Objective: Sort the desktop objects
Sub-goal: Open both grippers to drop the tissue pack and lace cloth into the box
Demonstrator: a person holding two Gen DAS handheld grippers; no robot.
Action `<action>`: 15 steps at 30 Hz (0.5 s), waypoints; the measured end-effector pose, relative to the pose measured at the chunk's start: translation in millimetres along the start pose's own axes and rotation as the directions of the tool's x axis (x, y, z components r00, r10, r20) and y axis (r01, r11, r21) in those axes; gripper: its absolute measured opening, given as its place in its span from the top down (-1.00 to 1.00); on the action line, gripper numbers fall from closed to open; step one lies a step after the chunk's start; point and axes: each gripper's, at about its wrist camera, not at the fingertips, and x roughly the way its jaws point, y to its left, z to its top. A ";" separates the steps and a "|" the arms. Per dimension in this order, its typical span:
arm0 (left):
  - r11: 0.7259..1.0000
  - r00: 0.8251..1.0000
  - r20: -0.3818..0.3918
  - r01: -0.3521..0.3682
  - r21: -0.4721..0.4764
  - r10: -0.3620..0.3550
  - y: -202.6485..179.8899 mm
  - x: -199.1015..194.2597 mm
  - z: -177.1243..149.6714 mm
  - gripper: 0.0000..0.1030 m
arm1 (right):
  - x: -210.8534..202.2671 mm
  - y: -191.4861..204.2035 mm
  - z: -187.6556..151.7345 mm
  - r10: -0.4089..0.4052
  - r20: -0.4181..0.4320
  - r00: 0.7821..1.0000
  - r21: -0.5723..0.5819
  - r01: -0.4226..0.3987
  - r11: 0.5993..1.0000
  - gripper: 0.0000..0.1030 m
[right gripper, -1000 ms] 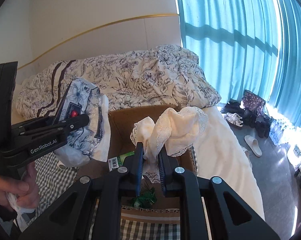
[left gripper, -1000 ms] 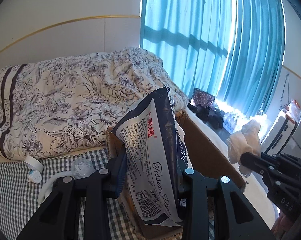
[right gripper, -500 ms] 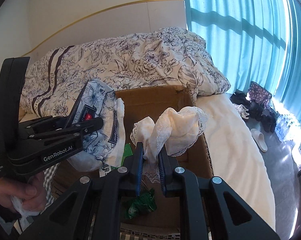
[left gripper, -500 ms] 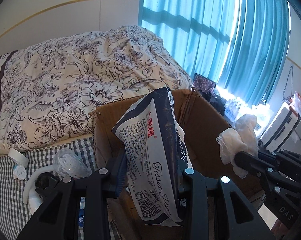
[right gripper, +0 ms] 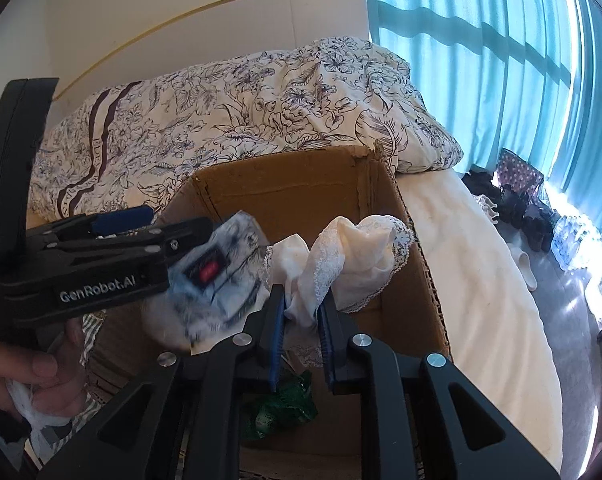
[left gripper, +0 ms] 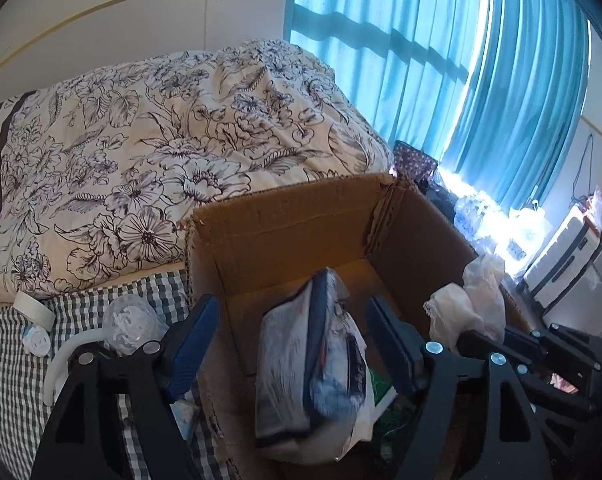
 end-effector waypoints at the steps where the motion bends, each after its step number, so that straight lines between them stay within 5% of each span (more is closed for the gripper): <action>1: 1.000 1.000 0.005 -0.007 -0.003 0.007 1.0 -1.9 1.4 -0.53 | 0.2 0.6 0.6 -0.001 0.000 1.000 0.001 0.001 1.000 0.70; 4: 1.000 1.000 0.018 -0.009 -0.026 0.009 6.2 -10.3 4.9 -0.53 | -4.8 1.3 1.7 -0.006 0.009 1.000 0.007 0.006 1.000 0.54; 6: 0.999 0.999 0.033 -0.011 -0.036 0.012 10.2 -19.0 7.5 -0.53 | -10.4 1.2 3.1 -0.001 0.026 1.000 0.018 0.000 1.000 0.14; 8: 0.999 0.999 0.046 -0.014 -0.041 0.015 13.7 -27.8 9.8 -0.53 | -17.4 1.3 5.2 0.008 0.046 0.999 0.030 -0.009 0.999 -0.04; 15: 0.998 0.995 0.097 -0.016 -0.058 0.021 24.1 -67.2 17.7 -0.53 | -50.2 11.4 16.9 0.007 0.098 0.995 0.037 -0.010 0.999 -0.06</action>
